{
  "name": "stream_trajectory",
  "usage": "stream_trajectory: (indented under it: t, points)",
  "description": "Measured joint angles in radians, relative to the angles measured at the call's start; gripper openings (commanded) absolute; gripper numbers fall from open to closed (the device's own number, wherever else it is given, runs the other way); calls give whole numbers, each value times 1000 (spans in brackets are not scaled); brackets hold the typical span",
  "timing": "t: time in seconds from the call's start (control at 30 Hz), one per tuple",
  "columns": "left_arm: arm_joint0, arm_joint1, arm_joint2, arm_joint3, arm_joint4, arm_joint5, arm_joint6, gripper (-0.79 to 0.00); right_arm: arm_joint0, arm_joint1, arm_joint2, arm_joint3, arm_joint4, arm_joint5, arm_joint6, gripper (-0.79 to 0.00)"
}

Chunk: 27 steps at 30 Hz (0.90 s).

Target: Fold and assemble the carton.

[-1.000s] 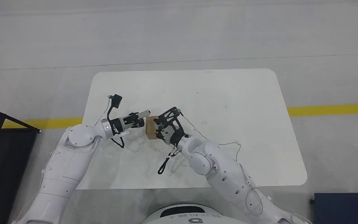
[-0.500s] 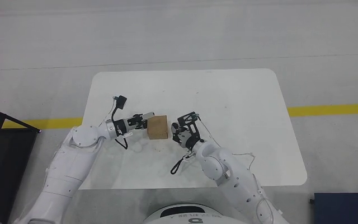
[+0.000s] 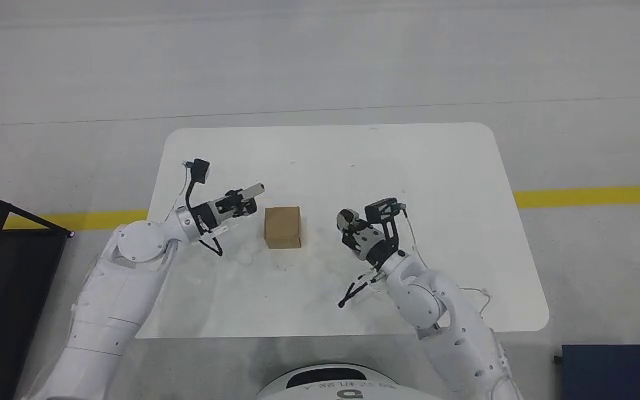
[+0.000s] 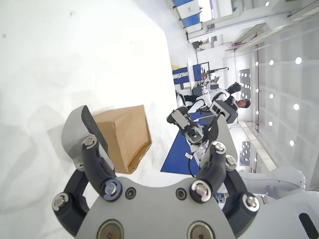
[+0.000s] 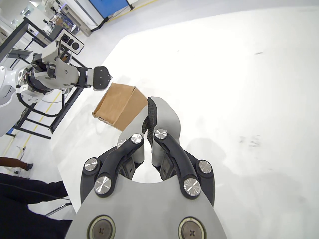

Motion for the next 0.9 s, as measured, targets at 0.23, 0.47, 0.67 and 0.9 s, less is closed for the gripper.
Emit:
stream_trajectory:
  t: [0.23,0.47,0.67,0.9]
  points:
    - [8,-3,-37,-19,-24,-55,128,-1,-78,13,78,-48,-38,-36,-41,-533]
    - [8,-3,-37,-19,-24,-55,128,-1,-78,13,78,-48,-38,-36,-41,-172]
    - [8,-3,-37,-19,-24,-55,128,-1,-78,13,78,-48,-38,-36,-41,-115]
    - [8,-3,-37,-19,-24,-55,128,-1,-78,13,78,-48,-38,-36,-41,-115]
